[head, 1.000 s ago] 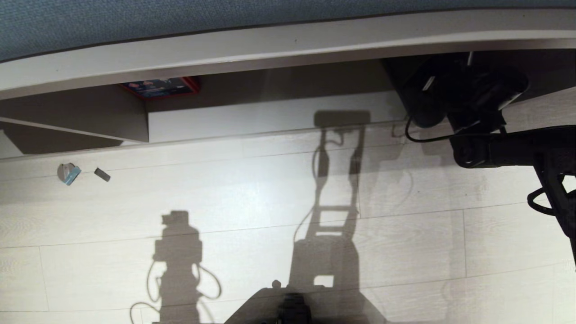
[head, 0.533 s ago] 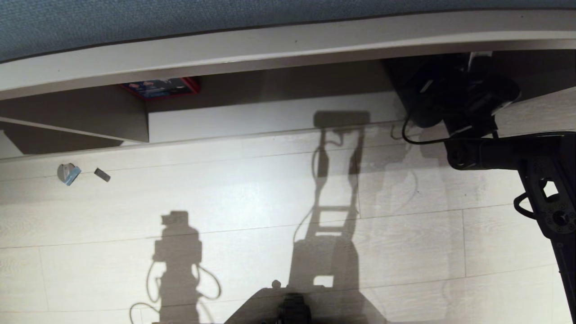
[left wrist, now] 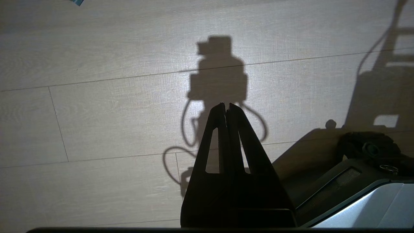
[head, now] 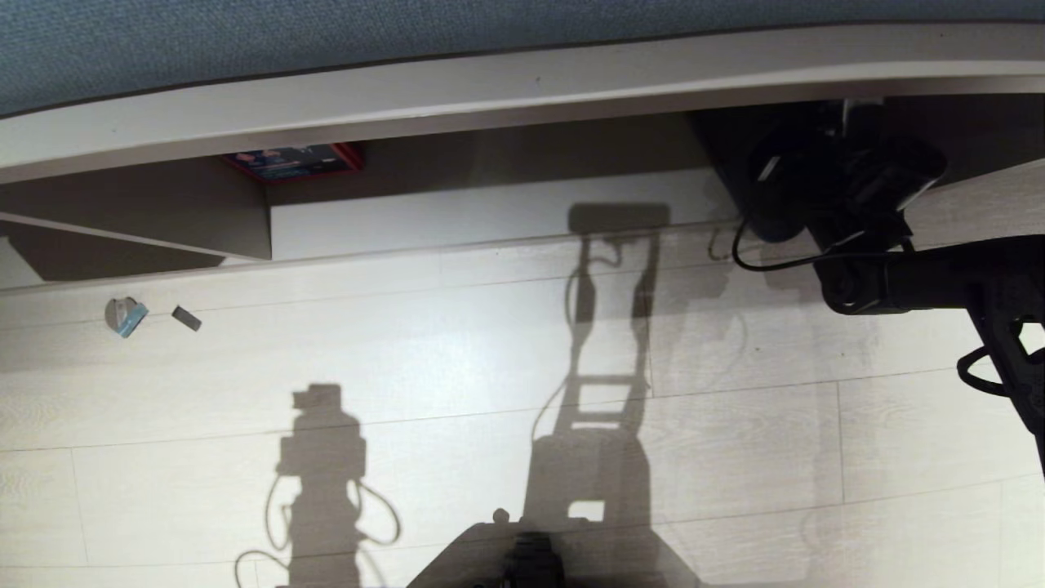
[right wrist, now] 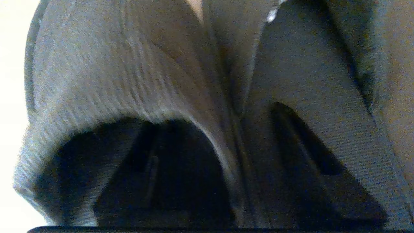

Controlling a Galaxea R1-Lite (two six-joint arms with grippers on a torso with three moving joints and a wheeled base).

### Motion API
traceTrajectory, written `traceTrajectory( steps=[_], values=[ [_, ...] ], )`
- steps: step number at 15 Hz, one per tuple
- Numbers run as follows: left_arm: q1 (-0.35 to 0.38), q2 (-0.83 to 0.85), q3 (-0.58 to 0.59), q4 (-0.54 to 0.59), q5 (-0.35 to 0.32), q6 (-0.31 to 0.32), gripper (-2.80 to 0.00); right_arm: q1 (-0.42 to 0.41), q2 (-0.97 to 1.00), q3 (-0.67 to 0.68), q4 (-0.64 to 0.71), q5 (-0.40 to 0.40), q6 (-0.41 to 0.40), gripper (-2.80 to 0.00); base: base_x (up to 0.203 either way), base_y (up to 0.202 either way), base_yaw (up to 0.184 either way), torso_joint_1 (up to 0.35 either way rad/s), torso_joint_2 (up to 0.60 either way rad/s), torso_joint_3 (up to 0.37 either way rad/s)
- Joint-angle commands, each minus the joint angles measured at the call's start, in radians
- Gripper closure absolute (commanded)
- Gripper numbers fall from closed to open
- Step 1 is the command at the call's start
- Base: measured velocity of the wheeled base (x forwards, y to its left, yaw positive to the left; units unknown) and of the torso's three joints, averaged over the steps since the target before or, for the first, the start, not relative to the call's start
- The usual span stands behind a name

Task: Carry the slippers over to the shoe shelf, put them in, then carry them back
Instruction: Pick up the slippers in the shoe cabinet

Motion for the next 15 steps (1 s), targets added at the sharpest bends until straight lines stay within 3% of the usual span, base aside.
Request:
traceTrajectory(
  steps=[1,10,15],
  values=[
    [0.001,0.000,0.000,-0.001,0.000,0.000,0.00,-0.002,-0.082,0.127,0.037,0.000,-0.023,0.00,0.000,0.000,0.000,0.000,0.00,0.000],
    [0.001,0.000,0.002,-0.002,0.000,0.000,0.00,-0.055,-0.244,0.489,0.073,-0.001,-0.089,0.00,0.000,0.000,0.000,0.000,0.00,0.000],
    [0.001,0.000,0.002,-0.002,0.000,0.000,0.00,-0.052,-0.255,0.480,0.028,0.007,-0.086,0.00,0.000,0.000,0.000,0.000,0.00,0.000]
  ],
)
